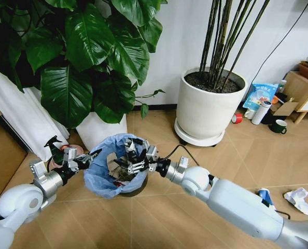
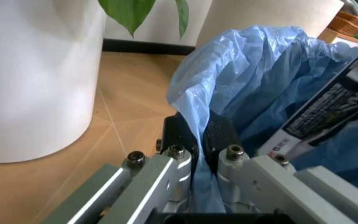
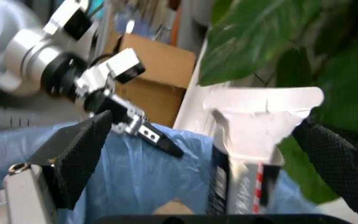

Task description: Pick up the trash bin and place the garbage on the floor into it.

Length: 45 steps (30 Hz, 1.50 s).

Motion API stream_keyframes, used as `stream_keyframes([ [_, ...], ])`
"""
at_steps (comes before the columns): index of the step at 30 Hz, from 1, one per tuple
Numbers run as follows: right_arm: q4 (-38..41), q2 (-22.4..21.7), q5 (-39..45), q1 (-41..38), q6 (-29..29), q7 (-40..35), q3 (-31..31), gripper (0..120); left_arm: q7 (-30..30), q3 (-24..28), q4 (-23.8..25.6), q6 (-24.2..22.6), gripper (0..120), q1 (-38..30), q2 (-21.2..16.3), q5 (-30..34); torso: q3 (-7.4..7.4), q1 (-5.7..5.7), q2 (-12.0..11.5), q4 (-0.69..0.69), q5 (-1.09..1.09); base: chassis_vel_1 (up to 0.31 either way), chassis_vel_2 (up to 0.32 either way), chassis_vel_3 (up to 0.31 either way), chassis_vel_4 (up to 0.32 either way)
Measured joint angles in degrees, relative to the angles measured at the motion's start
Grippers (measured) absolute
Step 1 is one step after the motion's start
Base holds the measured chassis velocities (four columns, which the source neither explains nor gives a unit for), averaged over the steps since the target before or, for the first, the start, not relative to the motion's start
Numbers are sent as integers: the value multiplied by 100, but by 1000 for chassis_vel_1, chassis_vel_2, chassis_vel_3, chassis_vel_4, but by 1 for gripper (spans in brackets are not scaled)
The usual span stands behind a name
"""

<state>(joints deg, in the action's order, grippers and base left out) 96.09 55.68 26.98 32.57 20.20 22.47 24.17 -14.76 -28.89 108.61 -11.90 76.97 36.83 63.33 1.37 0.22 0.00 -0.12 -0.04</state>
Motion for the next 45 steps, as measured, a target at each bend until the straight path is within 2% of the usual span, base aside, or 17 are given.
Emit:
stream_keyframes([
  [3,29,-9,-404,-44,47,159,-86,100,2,2,0,-2,0,1,2,0,0,0,0,0,0,0,0,0,0],
  [4,10,-5,-930,-99,136,443,-201,100,4,12,-2,-3,0,-7,2,-2,0,0,0,-1,0,0,0,0,0],
  [11,-101,26,-2010,-208,424,1171,-530,100,34,59,-2,-18,0,-52,14,-2,0,0,0,-1,-1,0,0,0,0],
  [16,-84,-6,-2068,-194,455,1158,-644,100,41,60,-2,-20,0,-57,13,-2,0,0,0,-1,0,0,0,0,0],
  [24,89,-166,-1551,-165,244,874,-736,100,53,71,-5,-23,0,-64,2,7,0,0,0,-1,0,0,0,0,0],
  [27,220,-258,-841,-32,11,503,-739,100,81,62,-3,-26,0,-71,0,20,0,0,0,0,0,0,0,0,0],
  [28,309,-307,-398,63,-184,137,-741,100,93,34,9,-27,0,-42,-2,25,0,0,0,-1,0,0,0,0,0],
  [29,309,-307,-398,63,-184,137,-741,100,93,34,9,-27,0,-42,-2,25,0,0,0,-1,0,0,0,0,0],
  [30,400,-379,134,277,-518,-511,-847,100,101,-14,37,-28,0,29,-7,26,0,0,1,0,0,0,0,0,0],
  [32,357,-423,389,466,-771,-931,-1036,100,101,-56,81,-30,0,115,-12,23,0,0,1,-1,1,0,0,0,0],
  [33,214,-432,521,639,-962,-1379,-1201,100,99,-97,131,-31,0,187,-11,16,-1,0,1,1,0,0,0,0,0],
  [34,214,-432,521,639,-962,-1379,-1201,100,99,-97,131,-31,0,187,-11,16,-1,0,1,1,0,0,0,0,0],
  [38,-375,-410,709,1278,-1359,-2610,-1625,100,86,-221,223,-32,0,306,-8,-1,0,0,1,-1,0,0,0,0,0],
  [41,-662,-386,724,1548,-1458,-2825,-1729,100,78,-272,240,-32,0,328,-20,2,0,0,1,-2,1,0,0,0,0],
  [45,-1581,-191,513,1961,-1672,-3059,-2001,100,66,-381,297,-32,0,390,-54,20,0,0,1,-3,2,0,0,0,0],
])
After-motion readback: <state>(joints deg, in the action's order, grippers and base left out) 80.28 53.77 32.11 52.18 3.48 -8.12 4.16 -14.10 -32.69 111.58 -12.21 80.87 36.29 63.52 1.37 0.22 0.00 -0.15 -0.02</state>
